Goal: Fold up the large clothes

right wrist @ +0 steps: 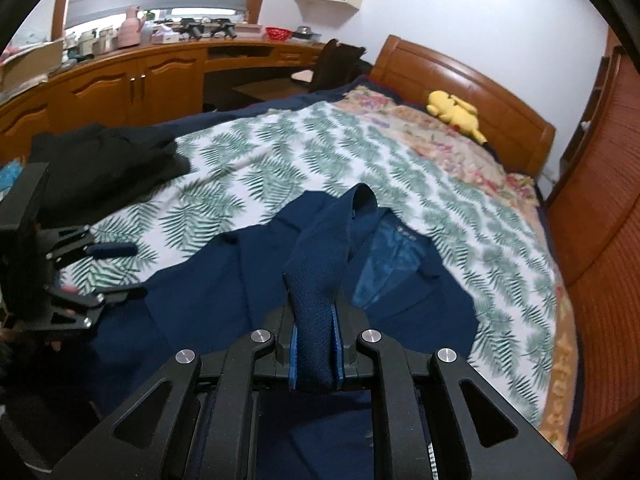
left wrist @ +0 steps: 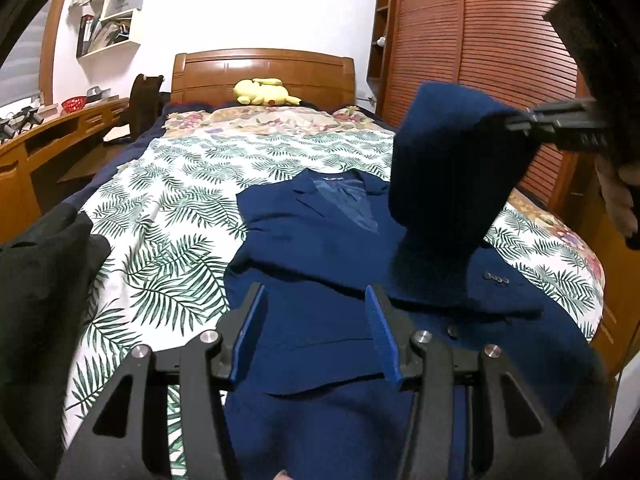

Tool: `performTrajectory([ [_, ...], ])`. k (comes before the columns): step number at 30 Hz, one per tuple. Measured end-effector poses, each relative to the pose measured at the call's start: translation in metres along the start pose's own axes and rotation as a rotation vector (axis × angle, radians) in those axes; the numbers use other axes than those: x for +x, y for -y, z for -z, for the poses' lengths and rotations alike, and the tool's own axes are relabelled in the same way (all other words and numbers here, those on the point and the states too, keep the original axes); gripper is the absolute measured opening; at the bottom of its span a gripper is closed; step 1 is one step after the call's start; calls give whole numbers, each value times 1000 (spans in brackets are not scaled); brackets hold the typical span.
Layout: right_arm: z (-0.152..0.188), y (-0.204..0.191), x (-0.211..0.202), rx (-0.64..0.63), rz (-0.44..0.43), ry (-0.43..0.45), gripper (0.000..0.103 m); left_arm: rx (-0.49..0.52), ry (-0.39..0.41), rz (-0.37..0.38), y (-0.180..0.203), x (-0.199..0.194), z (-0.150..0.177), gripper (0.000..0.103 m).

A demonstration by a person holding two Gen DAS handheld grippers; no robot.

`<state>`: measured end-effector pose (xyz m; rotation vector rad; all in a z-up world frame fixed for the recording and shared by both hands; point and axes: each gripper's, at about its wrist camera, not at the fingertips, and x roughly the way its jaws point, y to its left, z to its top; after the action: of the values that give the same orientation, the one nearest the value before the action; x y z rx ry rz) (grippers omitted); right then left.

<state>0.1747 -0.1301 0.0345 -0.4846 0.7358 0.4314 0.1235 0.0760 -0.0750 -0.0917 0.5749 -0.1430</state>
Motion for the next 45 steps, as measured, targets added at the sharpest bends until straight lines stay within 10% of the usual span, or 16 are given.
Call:
performTrajectory([
  [5,13,-15,6,17,-52,-33,13,-15,6,-6,-6,-3,0,50],
  [11,27,-20,3,48,-82,-30,53,-15,4,-4,-8,-3,-1,50],
  [35,176,110,65,363,122,-222,53,55,-114,1,21,36,12,50],
  [45,180,182,119,406,216,-253,33,76,-145,-5,32,48,17,50],
])
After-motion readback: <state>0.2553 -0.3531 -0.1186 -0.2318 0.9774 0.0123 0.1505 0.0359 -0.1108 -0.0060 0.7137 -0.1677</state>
